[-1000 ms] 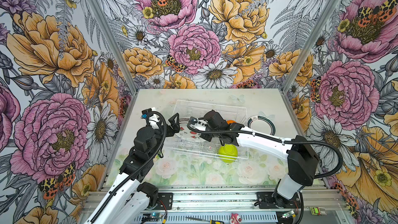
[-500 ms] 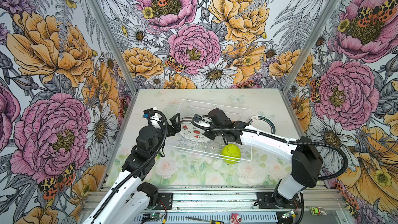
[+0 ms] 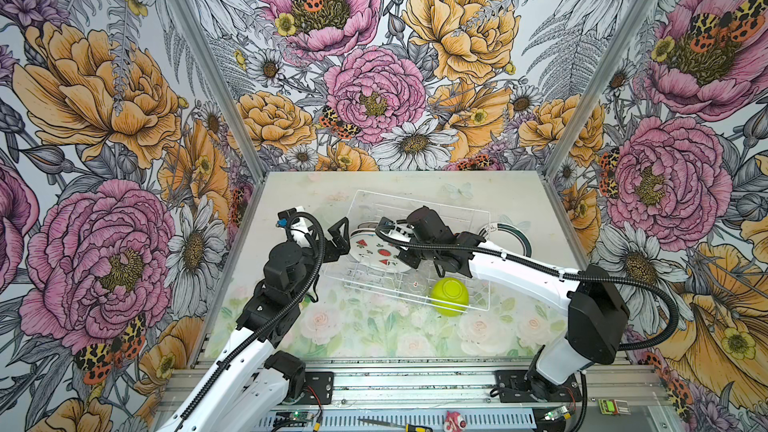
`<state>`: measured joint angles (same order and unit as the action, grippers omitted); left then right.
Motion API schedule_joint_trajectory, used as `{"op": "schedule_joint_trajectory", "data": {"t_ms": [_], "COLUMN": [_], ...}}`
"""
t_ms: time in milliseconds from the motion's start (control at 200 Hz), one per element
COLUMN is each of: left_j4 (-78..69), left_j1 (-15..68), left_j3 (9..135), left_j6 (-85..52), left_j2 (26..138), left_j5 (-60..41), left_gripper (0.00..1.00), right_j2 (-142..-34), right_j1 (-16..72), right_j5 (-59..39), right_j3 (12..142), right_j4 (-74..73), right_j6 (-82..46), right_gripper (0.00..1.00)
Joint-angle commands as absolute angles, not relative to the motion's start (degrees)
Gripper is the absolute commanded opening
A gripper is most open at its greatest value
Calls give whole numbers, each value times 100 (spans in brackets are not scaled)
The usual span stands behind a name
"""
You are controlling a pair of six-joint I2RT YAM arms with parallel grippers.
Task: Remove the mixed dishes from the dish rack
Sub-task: 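Pull the blue-rimmed watermelon plate upward out of the rack with the right gripper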
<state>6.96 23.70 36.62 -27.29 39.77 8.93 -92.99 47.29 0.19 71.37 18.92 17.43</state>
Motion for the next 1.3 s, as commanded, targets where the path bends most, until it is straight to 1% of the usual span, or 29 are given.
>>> {"op": "schedule_joint_trajectory", "data": {"t_ms": [0, 210, 390, 560, 1031, 1296], "left_j4": [537, 558, 541, 545, 499, 495], "left_j1": [2328, 2329, 2328, 2329, 2320, 2313], "left_j3": [3564, 3544, 3542, 3542, 3516, 3507], "left_j6": [-2804, -2804, -2816, -2812, -2798, -2769], "left_j2": [3959, 3905, 3927, 3936, 4025, 4042], "left_j5": [782, 800, 796, 800, 844, 921], "left_gripper": [99, 99, 99, 99, 99, 99], "right_j2": [-8648, -8635, -8744, -8776, -8708, -8701], "right_j1": [4674, 4704, 5039, 5090, 5292, 5302], "right_j5": [-351, -399, 213, 201, 684, 729], "right_j3": [7496, 7631, 7681, 7742, 7886, 8048], "right_j4": [1000, 992, 1004, 1004, 1001, 985], "right_j6": [1054, 1163, 1646, 1677, 2288, 2317], "right_gripper": [0, 0, 0, 0, 0, 0]}}
